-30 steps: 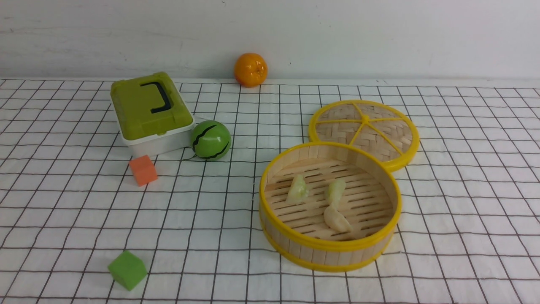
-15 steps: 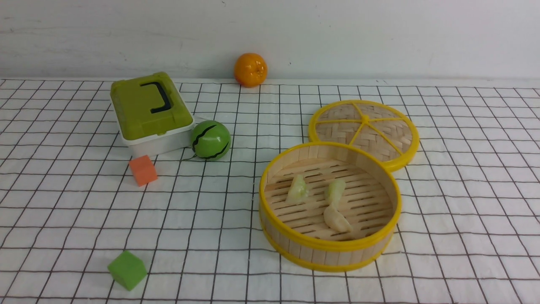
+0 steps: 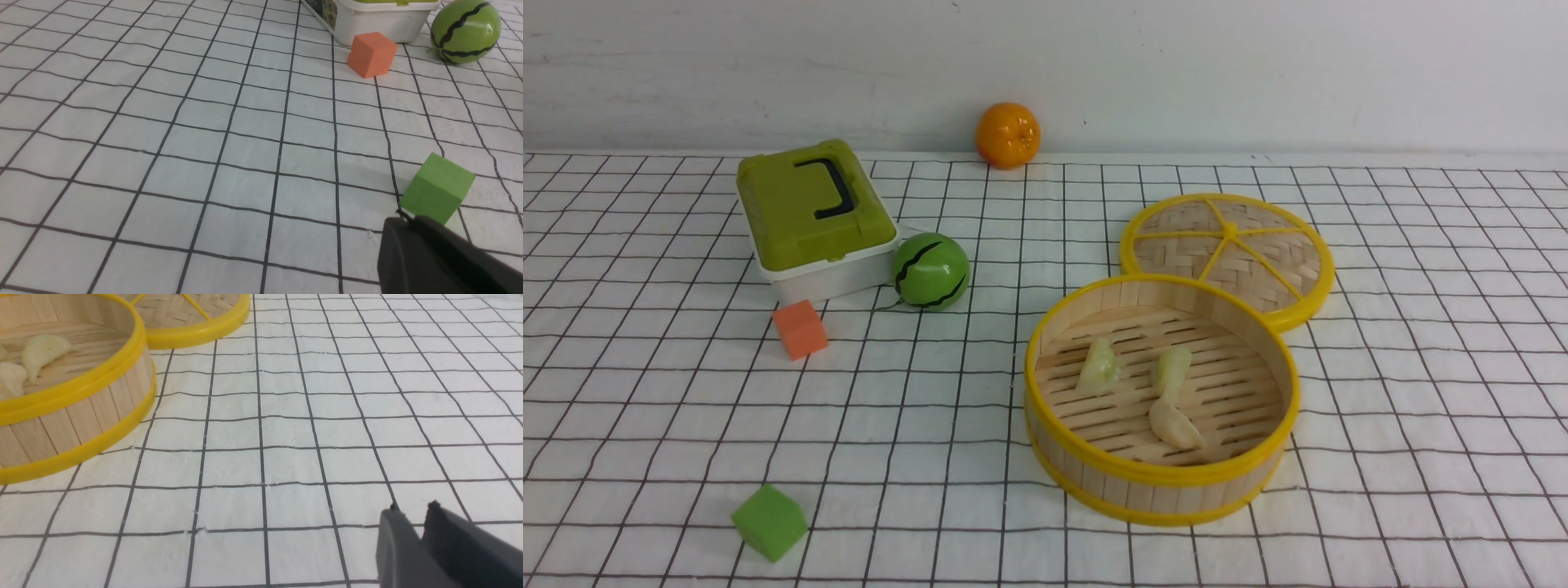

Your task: Put the dumplings into the steamer on the table with the white tablecloth.

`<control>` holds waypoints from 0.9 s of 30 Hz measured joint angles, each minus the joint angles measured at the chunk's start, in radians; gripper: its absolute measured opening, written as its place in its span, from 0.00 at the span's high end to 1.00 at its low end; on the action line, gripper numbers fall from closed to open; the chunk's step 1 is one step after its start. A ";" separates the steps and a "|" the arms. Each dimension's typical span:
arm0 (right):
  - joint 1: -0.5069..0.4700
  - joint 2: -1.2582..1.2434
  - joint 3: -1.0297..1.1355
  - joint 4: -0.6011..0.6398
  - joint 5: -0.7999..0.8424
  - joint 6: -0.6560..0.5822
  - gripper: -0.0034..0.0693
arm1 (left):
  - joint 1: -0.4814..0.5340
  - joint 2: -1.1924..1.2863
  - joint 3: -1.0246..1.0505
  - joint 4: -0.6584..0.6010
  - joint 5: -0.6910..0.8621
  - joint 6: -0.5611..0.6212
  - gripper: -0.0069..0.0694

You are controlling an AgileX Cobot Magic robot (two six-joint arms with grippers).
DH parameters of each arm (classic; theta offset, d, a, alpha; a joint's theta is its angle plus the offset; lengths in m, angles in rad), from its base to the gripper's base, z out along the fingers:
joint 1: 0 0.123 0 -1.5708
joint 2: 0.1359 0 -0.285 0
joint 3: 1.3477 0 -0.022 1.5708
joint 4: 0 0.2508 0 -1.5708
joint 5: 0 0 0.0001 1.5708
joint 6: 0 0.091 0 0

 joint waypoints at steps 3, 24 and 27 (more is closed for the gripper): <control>0.000 0.000 0.000 0.000 0.000 0.000 0.80 | 0.000 0.000 0.000 0.000 0.000 0.000 0.93; 0.000 0.000 0.000 0.000 0.000 0.000 0.76 | 0.001 0.000 0.000 0.000 0.000 0.000 0.91; 0.000 0.000 0.000 0.000 0.000 0.000 0.76 | 0.001 0.000 0.000 0.000 0.000 0.000 0.91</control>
